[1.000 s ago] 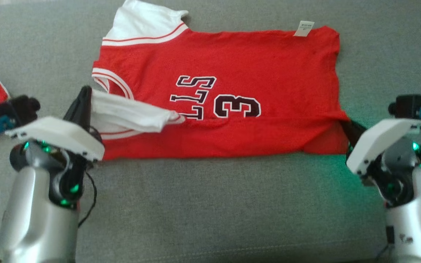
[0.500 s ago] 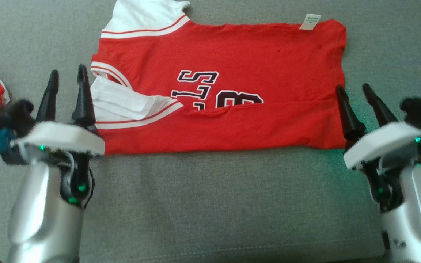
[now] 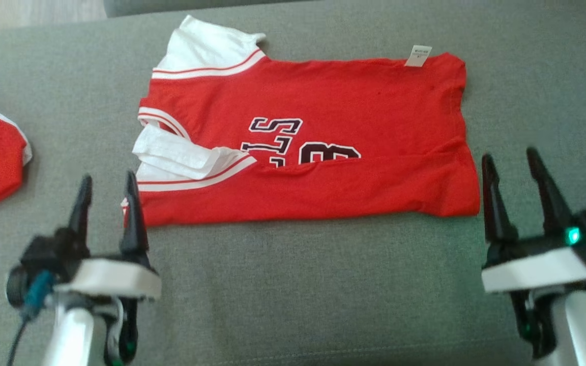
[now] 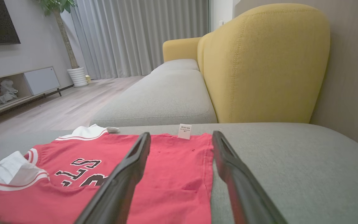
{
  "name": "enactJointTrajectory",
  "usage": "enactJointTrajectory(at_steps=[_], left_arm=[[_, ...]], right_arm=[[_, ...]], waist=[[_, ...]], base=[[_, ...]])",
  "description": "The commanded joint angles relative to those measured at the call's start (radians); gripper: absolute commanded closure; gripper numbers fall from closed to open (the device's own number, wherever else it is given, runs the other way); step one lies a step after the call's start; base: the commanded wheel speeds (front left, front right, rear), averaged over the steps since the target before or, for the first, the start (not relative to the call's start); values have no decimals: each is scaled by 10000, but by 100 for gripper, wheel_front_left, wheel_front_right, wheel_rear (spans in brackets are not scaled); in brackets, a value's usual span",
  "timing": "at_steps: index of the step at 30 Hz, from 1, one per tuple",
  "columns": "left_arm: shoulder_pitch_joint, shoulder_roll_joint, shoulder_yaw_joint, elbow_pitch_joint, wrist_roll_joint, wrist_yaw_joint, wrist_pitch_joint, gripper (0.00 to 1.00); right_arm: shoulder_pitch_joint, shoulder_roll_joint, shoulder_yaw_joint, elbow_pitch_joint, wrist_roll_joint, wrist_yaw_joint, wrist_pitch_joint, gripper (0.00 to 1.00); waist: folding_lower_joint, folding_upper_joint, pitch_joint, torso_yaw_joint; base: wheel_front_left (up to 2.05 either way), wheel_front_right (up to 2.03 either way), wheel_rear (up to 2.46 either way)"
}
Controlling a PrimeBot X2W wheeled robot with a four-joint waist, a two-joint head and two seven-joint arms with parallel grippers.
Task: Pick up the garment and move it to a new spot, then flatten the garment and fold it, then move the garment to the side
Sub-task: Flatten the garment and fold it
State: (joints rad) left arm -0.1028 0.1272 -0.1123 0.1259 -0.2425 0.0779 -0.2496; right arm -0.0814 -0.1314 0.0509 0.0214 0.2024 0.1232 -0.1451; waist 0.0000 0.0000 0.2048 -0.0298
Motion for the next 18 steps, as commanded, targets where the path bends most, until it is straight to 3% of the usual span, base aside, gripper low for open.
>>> enactJointTrajectory(at_steps=[1, 7, 18], left_arm=[[-38, 161, 302, -407, 112, 48, -119, 0], [818, 90, 91, -316, 231, 53, -120, 0], [847, 95, 97, -67, 133, -7, -121, 0]], right_arm=[[75, 21, 138, -431, -102, 75, -42, 0], [946, 282, 15, -765, -254, 75, 180, 0], [1147, 432, -46, -930, -259, 75, 362, 0]], waist=[[0, 0, -123, 21], [0, 0, -488, 65], [0, 0, -556, 43]], base=[[0, 0, 0], [0, 0, 0], [0, 0, 0]])
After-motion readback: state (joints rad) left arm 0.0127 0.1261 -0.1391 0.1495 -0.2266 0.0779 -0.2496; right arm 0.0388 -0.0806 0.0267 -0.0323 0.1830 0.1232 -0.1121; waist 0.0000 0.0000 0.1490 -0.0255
